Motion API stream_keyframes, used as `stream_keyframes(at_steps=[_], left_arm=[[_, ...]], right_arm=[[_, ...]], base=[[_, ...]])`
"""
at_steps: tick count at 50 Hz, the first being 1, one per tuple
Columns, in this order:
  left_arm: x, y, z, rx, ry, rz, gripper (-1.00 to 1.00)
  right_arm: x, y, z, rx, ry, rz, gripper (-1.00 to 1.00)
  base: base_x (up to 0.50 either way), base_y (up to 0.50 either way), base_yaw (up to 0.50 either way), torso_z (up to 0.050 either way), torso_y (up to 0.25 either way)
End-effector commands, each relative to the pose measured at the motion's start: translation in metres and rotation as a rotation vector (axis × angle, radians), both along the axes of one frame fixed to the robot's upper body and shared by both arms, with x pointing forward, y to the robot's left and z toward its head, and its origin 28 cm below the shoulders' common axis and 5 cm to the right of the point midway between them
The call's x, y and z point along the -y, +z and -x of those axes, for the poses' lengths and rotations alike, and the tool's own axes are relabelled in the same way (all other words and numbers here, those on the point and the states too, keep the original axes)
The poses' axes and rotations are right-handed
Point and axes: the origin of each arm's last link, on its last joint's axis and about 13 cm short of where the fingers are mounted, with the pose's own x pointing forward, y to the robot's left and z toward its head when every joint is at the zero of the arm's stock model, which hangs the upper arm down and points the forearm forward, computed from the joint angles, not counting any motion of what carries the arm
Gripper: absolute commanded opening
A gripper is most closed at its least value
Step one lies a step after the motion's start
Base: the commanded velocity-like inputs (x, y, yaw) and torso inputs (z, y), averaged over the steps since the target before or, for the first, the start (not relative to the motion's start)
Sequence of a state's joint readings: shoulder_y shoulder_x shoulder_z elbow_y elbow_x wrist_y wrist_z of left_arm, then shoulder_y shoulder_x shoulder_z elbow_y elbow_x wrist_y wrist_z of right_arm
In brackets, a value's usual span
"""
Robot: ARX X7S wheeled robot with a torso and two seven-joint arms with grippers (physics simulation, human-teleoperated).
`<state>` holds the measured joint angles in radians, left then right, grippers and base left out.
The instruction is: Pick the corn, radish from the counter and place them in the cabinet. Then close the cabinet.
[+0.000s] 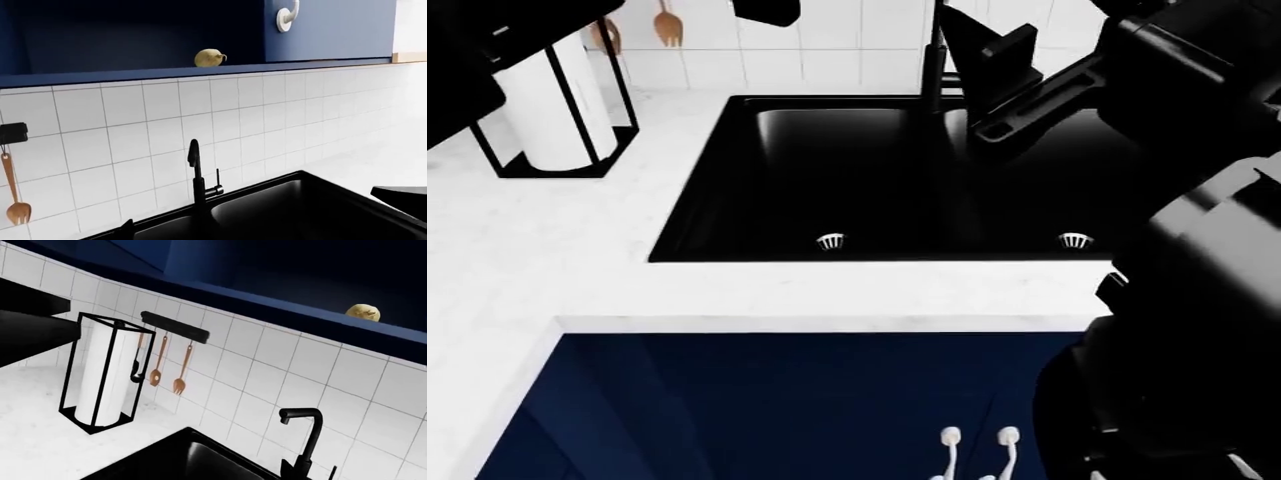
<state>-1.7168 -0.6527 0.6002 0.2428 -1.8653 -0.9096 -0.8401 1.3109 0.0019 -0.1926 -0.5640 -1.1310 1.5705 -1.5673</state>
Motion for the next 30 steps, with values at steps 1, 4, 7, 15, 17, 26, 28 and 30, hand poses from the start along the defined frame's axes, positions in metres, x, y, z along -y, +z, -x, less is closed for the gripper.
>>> stream_keyframes(at_steps=[1,4,7,15,17,26,28,30], left_arm=[[0.004,-0.004,-0.015,-0.037,0.0,-0.029,1.0],[0.003,-0.01,-0.018,-0.071,0.011,-0.062,1.0],[0.0,-0.018,-0.021,-0.107,0.029,-0.088,1.0],[-0.01,-0.02,-0.021,-0.123,0.06,-0.085,1.0],[-0.01,-0.02,-0.021,-0.121,0.061,-0.084,1.0],[-0.01,-0.019,-0.022,-0.117,0.061,-0.081,1.0],[-0.01,-0.019,-0.022,-0.114,0.06,-0.079,1.0],[-0.009,-0.019,-0.023,-0.113,0.059,-0.078,1.0]], right_arm=[[-0.006,0.002,-0.003,-0.024,-0.022,0.056,1.0],[-0.005,0.006,-0.003,-0.018,-0.032,0.057,1.0],[-0.003,0.01,-0.003,-0.013,-0.04,0.062,1.0],[0.001,0.021,-0.002,0.006,-0.059,0.08,1.0],[0.001,0.023,-0.001,0.01,-0.061,0.082,1.0],[0.003,0.026,-0.002,0.02,-0.067,0.076,1.0],[0.003,0.027,-0.002,0.024,-0.07,0.076,1.0],[0.003,0.027,-0.002,0.026,-0.073,0.076,1.0]], base=[[0.01,0.0,0.0,0.0,0.0],[0.0,0.0,0.0,0.0,0.0],[0.0,0.0,0.0,0.0,0.0],[0.02,0.07,0.0,0.0,0.0],[0.22,0.41,0.0,0.0,0.0],[0.26,0.37,0.0,0.0,0.0],[0.32,0.06,0.0,0.0,0.0],[0.38,0.03,0.0,0.0,0.0]])
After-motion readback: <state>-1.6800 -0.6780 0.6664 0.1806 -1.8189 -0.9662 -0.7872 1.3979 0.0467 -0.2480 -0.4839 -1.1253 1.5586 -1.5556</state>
